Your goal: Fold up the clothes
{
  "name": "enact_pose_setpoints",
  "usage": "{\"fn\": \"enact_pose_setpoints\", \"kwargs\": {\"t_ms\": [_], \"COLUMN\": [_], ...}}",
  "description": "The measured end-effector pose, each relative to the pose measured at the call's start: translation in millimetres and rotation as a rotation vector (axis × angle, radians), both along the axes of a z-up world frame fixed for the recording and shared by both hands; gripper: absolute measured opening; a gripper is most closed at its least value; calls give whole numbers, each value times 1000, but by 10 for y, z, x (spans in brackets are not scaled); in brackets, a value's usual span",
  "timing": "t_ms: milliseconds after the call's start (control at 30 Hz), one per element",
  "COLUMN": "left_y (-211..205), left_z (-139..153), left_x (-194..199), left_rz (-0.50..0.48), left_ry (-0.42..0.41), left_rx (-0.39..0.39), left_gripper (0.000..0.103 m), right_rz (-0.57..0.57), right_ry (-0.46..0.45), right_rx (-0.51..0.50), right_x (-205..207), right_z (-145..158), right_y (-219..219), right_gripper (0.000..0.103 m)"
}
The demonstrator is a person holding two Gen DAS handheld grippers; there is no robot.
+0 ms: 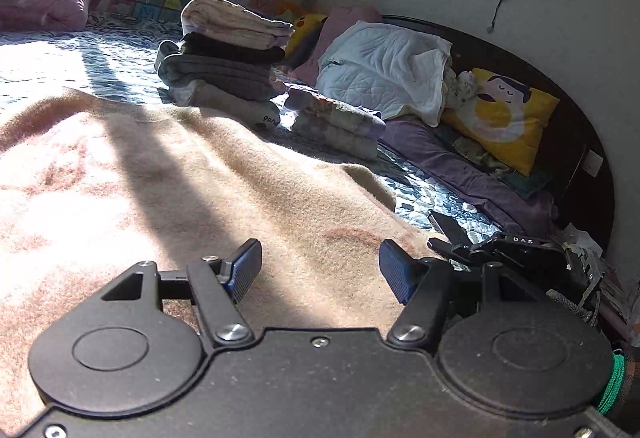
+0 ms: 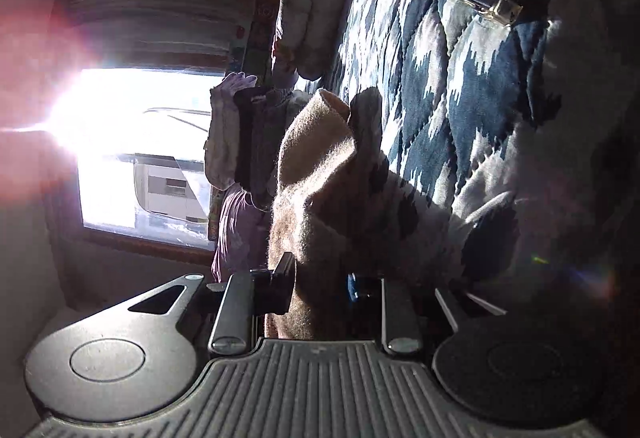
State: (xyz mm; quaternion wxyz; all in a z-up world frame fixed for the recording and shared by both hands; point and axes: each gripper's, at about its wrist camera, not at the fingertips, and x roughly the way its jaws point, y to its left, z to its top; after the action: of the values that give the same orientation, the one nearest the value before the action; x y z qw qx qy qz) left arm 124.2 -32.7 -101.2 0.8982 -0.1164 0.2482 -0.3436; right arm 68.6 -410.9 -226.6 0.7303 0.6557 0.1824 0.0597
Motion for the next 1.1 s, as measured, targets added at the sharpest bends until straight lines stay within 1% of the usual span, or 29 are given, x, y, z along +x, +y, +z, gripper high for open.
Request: {"fn": "enact_pose_setpoints", "kwargs": {"t_ms": [33, 133, 200, 233, 300, 333, 367, 400, 433, 500, 533, 567, 600, 633, 667, 700, 733, 767, 800, 867, 967, 1033, 1067, 1100], "left_y": [8, 5, -30, -59, -121, -157, -191, -220, -250, -329, -378, -427, -469, -498, -519, -524, -524, -522, -520, -523, -538, -545, -540, -534], "left_z": [4, 1, -8, -20, -51, -67, -83, -95, -110, -149, -180, -212, -238, -254, -264, -261, -256, -251, -246, -243, -254, -260, -262, -263], "left_x": [3, 4, 4, 6, 4, -4, -13, -23, -30, -29, -27, -25, -25, -31, -37, -40, -42, -38, -32, -13, 38, 65, 85, 104], "left_rz": [3, 2, -7, -14, -33, -44, -55, -70, -87, -124, -141, -157, -170, -173, -177, -179, -179, -177, -174, -169, -169, -168, -166, -164], "left_ry": [1, 6, 7, 10, 18, 21, 23, 23, 26, 36, 38, 41, 42, 40, 39, 41, 45, 46, 48, 55, 65, 68, 69, 70], "left_rx": [-3, -1, 8, 13, 30, 45, 59, 73, 89, 138, 169, 201, 226, 241, 249, 241, 228, 219, 209, 196, 190, 188, 186, 184], "left_gripper": [64, 64, 64, 64, 64, 64, 64, 64, 64, 64, 64, 64, 64, 64, 64, 64, 64, 64, 64, 64, 64, 64, 64, 64], "right_rz": [-23, -45, -42, -36, -48, -76, -103, -127, -125, -83, -72, -73, -73, -75, -84, -89, -90, -82, -74, -55, 40, 96, 131, 152], "right_ry": [7, 5, -33, -57, -80, -99, -116, -133, -141, -66, -41, -20, 1, 21, 27, 25, 23, 21, 20, 18, 66, 88, 95, 76], "right_rx": [-5, -7, -17, -15, -44, -86, -151, -218, -304, -444, -468, -451, -435, -418, -396, -391, -398, -428, -457, -514, -536, -532, -548, -561], "right_x": [25, 179, 269, 307, 300, 240, 149, 64, 22, 32, 45, 9, -27, -59, -57, -20, 50, 143, 235, 425, 872, 1089, 1182, 1231], "right_z": [-37, -49, -26, -21, 45, 134, 253, 371, 469, 555, 537, 471, 406, 344, 311, 316, 351, 407, 463, 570, 593, 571, 569, 578], "right_y": [-7, -1, 32, 37, 22, 6, -13, -31, -37, -29, -26, -48, -71, -93, -109, -125, -160, -198, -237, -314, -437, -468, -457, -442], "right_gripper": [50, 51, 51, 40, 9, 8, 7, 5, 4, 4, 4, 4, 5, 10, 11, 19, 38, 45, 48, 48, 49, 49, 49, 47]}}
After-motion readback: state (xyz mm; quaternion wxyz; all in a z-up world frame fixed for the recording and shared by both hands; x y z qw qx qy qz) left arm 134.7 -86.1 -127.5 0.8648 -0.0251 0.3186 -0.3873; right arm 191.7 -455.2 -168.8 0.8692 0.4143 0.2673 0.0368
